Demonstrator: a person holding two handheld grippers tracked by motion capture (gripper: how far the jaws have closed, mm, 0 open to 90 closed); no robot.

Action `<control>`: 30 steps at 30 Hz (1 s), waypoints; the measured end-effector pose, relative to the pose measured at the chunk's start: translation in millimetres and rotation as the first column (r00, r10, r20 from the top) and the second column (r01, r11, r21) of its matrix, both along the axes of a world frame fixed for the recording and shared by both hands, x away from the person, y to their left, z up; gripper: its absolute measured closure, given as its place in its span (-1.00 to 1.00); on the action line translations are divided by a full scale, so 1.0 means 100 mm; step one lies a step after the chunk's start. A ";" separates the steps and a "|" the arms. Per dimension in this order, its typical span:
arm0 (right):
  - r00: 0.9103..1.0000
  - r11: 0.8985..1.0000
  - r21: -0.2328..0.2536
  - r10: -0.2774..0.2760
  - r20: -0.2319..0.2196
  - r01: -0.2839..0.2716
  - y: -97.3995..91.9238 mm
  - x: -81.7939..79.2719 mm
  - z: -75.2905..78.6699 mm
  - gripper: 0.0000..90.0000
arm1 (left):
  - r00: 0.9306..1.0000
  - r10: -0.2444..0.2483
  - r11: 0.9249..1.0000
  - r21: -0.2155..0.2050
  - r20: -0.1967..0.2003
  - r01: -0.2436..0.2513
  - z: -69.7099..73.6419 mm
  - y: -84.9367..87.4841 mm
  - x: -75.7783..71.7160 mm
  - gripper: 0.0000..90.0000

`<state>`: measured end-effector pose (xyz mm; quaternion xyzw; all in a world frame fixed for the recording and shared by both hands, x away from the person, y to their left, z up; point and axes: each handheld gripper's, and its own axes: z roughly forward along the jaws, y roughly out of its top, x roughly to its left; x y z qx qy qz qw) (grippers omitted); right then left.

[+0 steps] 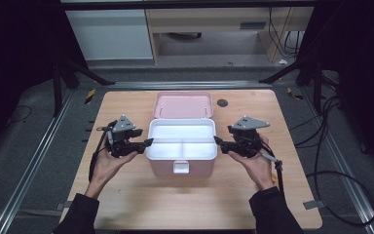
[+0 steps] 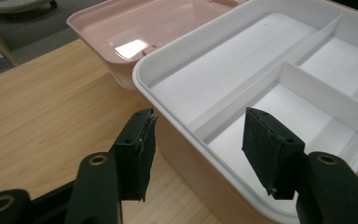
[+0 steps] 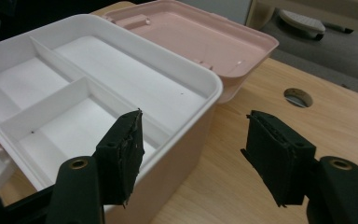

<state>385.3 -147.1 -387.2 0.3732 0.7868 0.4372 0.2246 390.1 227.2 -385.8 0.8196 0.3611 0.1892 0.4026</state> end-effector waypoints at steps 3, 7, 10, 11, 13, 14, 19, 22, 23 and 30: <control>1.000 1.000 -0.017 -0.005 0.029 0.006 -0.12 0.02 0.09 -0.16 | 0.999 -0.037 0.999 -0.010 -0.005 0.037 0.06 0.03 0.07 -0.03; 0.999 0.999 -0.017 0.031 0.043 -0.030 -0.18 0.06 0.19 -0.13 | 0.997 -0.080 0.997 0.008 0.006 0.080 0.17 0.05 0.17 -0.08; 0.997 0.999 -0.036 0.042 0.057 -0.040 -0.19 0.08 0.23 -0.13 | 0.994 -0.106 0.994 0.015 -0.008 0.106 0.23 0.04 0.21 -0.08; 0.997 0.998 -0.038 0.054 0.058 -0.052 -0.20 0.10 0.27 -0.12 | 0.993 -0.115 0.993 0.023 0.000 0.115 0.25 0.04 0.23 -0.06; 0.995 0.996 -0.045 0.081 0.061 -0.079 -0.20 0.14 0.31 -0.13 | 0.991 -0.135 0.990 0.027 -0.003 0.135 0.30 0.02 0.26 -0.07; 0.993 0.994 -0.049 0.102 0.057 -0.099 -0.20 0.16 0.35 -0.12 | 0.988 -0.152 0.988 0.032 0.003 0.152 0.34 0.01 0.29 -0.07; 0.989 0.989 -0.034 0.143 0.048 -0.142 -0.18 0.23 0.41 -0.11 | 0.980 -0.196 0.980 0.021 -0.011 0.196 0.38 -0.03 0.39 -0.04; 0.987 0.986 -0.053 0.160 0.028 -0.159 -0.16 0.30 0.42 -0.09 | 0.973 -0.229 0.973 0.032 -0.011 0.229 0.42 -0.07 0.43 0.01; 0.984 0.982 -0.060 0.180 0.013 -0.178 -0.14 0.33 0.42 -0.09 | 0.972 -0.233 0.972 0.022 -0.008 0.234 0.43 -0.07 0.44 0.02; 0.970 0.967 -0.086 0.242 -0.001 -0.241 -0.08 0.43 0.48 -0.07 | 0.964 -0.265 0.962 0.059 -0.015 0.266 0.49 -0.12 0.53 0.00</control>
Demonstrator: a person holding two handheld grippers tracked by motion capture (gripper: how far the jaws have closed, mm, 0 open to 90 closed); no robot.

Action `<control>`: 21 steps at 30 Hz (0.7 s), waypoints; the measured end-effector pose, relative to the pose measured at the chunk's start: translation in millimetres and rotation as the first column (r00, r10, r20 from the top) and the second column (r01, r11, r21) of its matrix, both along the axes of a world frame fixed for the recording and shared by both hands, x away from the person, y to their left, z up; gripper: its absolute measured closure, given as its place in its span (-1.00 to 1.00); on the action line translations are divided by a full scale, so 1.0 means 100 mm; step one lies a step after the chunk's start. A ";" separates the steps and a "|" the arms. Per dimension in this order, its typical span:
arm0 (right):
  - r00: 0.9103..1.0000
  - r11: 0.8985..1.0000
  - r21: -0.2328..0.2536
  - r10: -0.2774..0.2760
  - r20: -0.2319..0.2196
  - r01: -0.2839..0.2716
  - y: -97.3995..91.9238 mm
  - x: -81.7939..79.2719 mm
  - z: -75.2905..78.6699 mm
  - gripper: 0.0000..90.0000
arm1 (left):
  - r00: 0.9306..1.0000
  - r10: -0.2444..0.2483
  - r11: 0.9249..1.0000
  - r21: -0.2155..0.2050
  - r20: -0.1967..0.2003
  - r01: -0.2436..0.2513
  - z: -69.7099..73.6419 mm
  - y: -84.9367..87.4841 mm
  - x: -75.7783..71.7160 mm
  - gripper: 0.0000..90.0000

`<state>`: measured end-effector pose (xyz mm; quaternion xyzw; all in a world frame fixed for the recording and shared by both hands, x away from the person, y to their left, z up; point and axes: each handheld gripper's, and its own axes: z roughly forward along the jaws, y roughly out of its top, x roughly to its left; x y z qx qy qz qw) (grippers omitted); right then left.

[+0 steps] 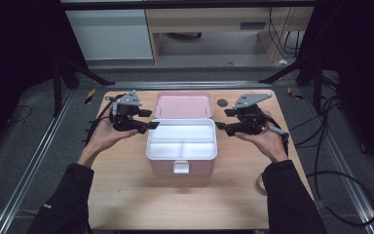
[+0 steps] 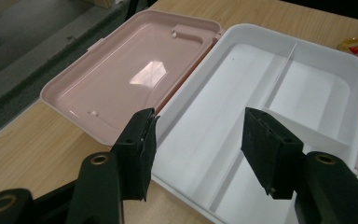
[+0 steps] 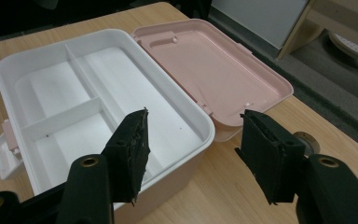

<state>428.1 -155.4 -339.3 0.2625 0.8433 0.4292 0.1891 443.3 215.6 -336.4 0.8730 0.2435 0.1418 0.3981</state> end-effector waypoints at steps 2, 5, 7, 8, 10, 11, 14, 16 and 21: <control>0.999 0.999 -0.021 0.034 -0.002 -0.034 0.04 0.03 0.03 -0.05 | 0.999 -0.034 0.999 0.021 -0.014 0.034 0.00 -0.03 0.03 -0.02; 0.997 0.996 -0.037 0.077 -0.007 -0.077 0.10 0.07 0.06 -0.04 | 0.998 -0.061 0.997 0.054 -0.015 0.062 -0.01 -0.06 0.04 -0.06; 0.995 0.993 -0.058 0.102 -0.001 -0.102 0.14 0.09 0.07 -0.03 | 0.996 -0.084 0.994 0.071 -0.021 0.085 -0.02 -0.08 0.05 -0.09; 0.993 0.991 -0.074 0.114 0.000 -0.114 0.16 0.10 0.08 -0.03 | 0.994 -0.106 0.991 0.084 -0.030 0.108 -0.03 -0.11 0.05 -0.09; 0.992 0.988 -0.087 0.126 0.002 -0.126 0.18 0.11 0.08 -0.02 | 0.992 -0.119 0.988 0.090 -0.034 0.122 -0.03 -0.12 0.05 -0.10; 0.991 0.986 -0.099 0.137 0.000 -0.136 0.19 0.11 0.09 -0.02 | 0.991 -0.131 0.986 0.095 -0.039 0.134 -0.04 -0.14 0.06 -0.11; 0.984 0.976 -0.133 0.177 -0.004 -0.175 0.25 0.13 0.09 -0.02 | 0.984 -0.170 0.979 0.108 -0.053 0.175 -0.07 -0.16 0.06 -0.10; 0.981 0.969 -0.155 0.192 -0.012 -0.191 0.28 0.14 0.08 -0.01 | 0.981 -0.185 0.974 0.124 -0.060 0.191 -0.09 -0.18 0.06 -0.08; 0.964 0.934 -0.242 0.260 -0.050 -0.264 0.37 0.18 0.02 0.03 | 0.969 -0.229 0.941 0.232 -0.095 0.245 -0.14 -0.25 0.12 -0.02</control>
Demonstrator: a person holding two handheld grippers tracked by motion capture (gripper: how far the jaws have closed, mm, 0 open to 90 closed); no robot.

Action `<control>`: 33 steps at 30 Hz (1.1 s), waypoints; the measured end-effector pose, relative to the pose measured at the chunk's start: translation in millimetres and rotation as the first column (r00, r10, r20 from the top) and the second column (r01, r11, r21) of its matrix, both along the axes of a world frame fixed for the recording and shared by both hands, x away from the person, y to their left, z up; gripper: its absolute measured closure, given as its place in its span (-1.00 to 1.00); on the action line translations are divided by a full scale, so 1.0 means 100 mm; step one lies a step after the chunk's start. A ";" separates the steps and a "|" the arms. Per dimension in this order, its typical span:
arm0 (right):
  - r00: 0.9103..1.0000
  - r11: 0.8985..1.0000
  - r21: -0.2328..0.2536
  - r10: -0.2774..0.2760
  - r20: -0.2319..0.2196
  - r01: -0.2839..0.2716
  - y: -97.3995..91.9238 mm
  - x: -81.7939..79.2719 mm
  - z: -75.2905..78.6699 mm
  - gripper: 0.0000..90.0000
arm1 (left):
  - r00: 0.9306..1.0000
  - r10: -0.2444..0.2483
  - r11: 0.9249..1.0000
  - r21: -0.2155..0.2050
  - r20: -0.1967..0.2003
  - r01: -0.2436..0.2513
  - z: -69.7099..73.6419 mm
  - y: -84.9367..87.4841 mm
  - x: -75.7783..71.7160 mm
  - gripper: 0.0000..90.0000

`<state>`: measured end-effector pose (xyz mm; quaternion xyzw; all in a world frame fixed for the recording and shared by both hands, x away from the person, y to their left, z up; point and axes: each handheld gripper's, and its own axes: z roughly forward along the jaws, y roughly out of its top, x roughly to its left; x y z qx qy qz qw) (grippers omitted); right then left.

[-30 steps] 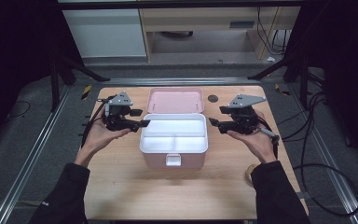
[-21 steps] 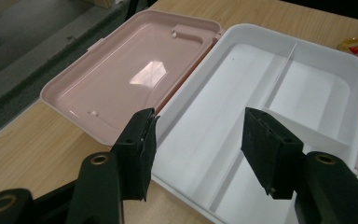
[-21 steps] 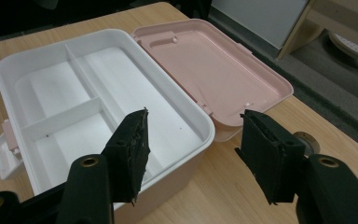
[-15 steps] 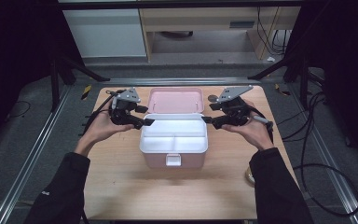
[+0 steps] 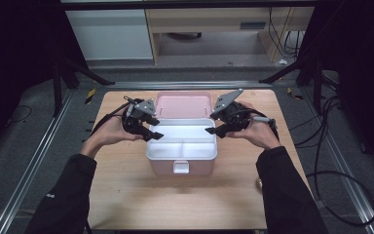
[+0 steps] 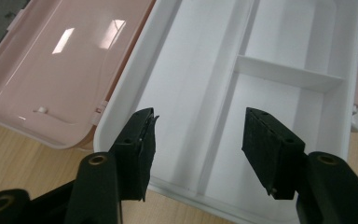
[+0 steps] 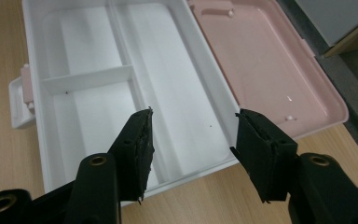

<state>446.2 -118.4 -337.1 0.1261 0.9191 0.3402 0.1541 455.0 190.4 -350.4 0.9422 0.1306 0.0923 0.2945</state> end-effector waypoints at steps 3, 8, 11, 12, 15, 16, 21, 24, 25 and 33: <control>1.000 0.999 -0.047 0.025 -0.014 -0.025 0.05 0.00 -0.05 0.06 | 1.000 -0.014 1.000 0.011 -0.004 0.014 -0.02 -0.02 0.02 0.03; 0.998 0.990 -0.132 0.045 -0.045 -0.050 0.12 0.03 -0.18 0.12 | 0.999 -0.049 0.995 0.086 -0.023 0.051 -0.13 -0.07 0.04 0.10; 0.997 0.986 -0.156 0.050 -0.059 -0.058 0.15 0.04 -0.22 0.17 | 0.998 -0.061 0.992 0.108 -0.024 0.063 -0.16 -0.08 0.04 0.15; 0.996 0.984 -0.165 0.058 -0.068 -0.068 0.16 0.04 -0.24 0.19 | 0.998 -0.061 0.992 0.107 -0.029 0.064 -0.16 -0.08 0.04 0.15; 0.993 0.976 -0.198 0.070 -0.092 -0.087 0.21 0.05 -0.29 0.30 | 0.996 -0.075 0.988 0.135 -0.041 0.080 -0.19 -0.10 0.05 0.28; 0.993 0.976 -0.198 0.070 -0.092 -0.087 0.21 0.05 -0.29 0.30 | 0.996 -0.075 0.988 0.135 -0.041 0.080 -0.19 -0.10 0.05 0.31; 0.989 0.966 -0.236 0.079 -0.123 -0.107 0.25 0.09 -0.37 0.43 | 0.994 -0.092 0.978 0.183 -0.063 0.102 -0.24 -0.13 0.06 0.44; 0.986 0.961 -0.249 0.090 -0.142 -0.123 0.27 0.11 -0.40 0.50 | 0.993 -0.097 0.971 0.213 -0.070 0.110 -0.26 -0.14 0.07 0.53; 0.985 0.959 -0.254 0.090 -0.150 -0.126 0.28 0.12 -0.42 0.55 | 0.993 -0.095 0.969 0.221 -0.076 0.110 -0.27 -0.14 0.07 0.59; 0.978 0.946 -0.282 0.110 -0.178 -0.158 0.34 0.15 -0.46 0.70 | 0.990 -0.103 0.963 0.241 -0.096 0.123 -0.29 -0.13 0.10 0.75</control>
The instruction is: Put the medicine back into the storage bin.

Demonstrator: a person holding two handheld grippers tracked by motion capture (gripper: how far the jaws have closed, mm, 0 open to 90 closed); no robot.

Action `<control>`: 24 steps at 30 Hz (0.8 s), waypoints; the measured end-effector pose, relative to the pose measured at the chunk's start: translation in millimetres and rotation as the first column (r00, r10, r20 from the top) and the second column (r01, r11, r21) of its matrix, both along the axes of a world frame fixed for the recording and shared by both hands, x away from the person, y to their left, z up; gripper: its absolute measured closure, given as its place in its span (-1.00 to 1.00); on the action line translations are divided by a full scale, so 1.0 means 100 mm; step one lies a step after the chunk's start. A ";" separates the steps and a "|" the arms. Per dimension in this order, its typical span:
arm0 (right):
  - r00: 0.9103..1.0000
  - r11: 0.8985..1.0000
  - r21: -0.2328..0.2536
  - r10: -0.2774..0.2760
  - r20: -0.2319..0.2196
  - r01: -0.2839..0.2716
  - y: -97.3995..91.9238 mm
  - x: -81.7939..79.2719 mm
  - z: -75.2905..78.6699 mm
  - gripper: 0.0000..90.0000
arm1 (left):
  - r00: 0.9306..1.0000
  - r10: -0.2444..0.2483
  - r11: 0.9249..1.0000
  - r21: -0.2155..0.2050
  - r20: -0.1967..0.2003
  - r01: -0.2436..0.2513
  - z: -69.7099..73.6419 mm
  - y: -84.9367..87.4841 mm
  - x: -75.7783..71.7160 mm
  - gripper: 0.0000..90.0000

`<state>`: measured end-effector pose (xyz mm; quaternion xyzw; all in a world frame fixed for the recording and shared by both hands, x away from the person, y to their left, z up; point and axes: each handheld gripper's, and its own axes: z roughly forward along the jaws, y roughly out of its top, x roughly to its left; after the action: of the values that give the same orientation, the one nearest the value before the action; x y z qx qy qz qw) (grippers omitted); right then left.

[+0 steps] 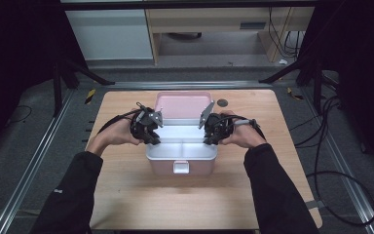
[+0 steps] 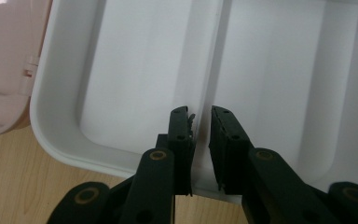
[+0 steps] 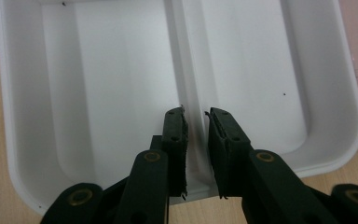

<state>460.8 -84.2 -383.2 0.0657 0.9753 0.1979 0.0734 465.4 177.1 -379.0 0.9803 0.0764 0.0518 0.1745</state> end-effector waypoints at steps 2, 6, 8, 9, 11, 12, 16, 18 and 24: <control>1.000 1.000 -0.003 -0.002 -0.013 0.002 0.00 0.01 0.00 0.75 | 1.000 0.004 1.000 -0.003 -0.011 -0.004 0.00 0.00 0.02 0.80; 1.000 0.999 -0.034 0.014 -0.016 -0.014 0.02 0.05 0.01 0.83 | 1.000 -0.011 1.000 0.011 -0.027 0.011 0.01 -0.01 0.05 0.85; 1.000 0.999 -0.046 0.017 -0.016 -0.018 0.03 0.05 0.02 0.84 | 0.999 -0.019 0.999 0.026 -0.030 0.019 0.01 -0.02 0.06 0.86; 1.000 0.998 -0.063 0.019 -0.020 -0.021 0.05 0.06 0.02 0.86 | 0.999 -0.024 0.999 0.035 -0.034 0.025 0.02 -0.03 0.07 0.86; 0.999 0.995 -0.094 0.019 -0.037 -0.022 0.08 0.08 0.04 0.87 | 0.998 -0.040 0.998 0.054 -0.041 0.042 0.02 -0.04 0.08 0.88; 0.999 0.995 -0.094 0.019 -0.037 -0.022 0.08 0.08 0.04 0.87 | 0.998 -0.040 0.998 0.054 -0.041 0.042 0.02 -0.04 0.08 0.89; 0.998 0.994 -0.104 0.023 -0.064 -0.029 0.09 0.11 0.05 0.90 | 0.996 -0.073 0.995 0.068 -0.055 0.077 0.03 -0.06 0.11 0.92; 0.997 0.994 -0.101 0.022 -0.072 -0.029 0.09 0.12 0.05 0.91 | 0.995 -0.087 0.992 0.083 -0.056 0.091 0.03 -0.08 0.12 0.92; 0.996 0.991 -0.127 0.029 -0.079 -0.039 0.11 0.13 0.07 0.92 | 0.993 -0.102 0.989 0.105 -0.061 0.108 0.06 -0.11 0.11 0.96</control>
<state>474.0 -73.0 -375.8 0.0519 0.9891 0.1332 0.0367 476.8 165.8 -373.4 0.9920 0.0266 0.0196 0.1217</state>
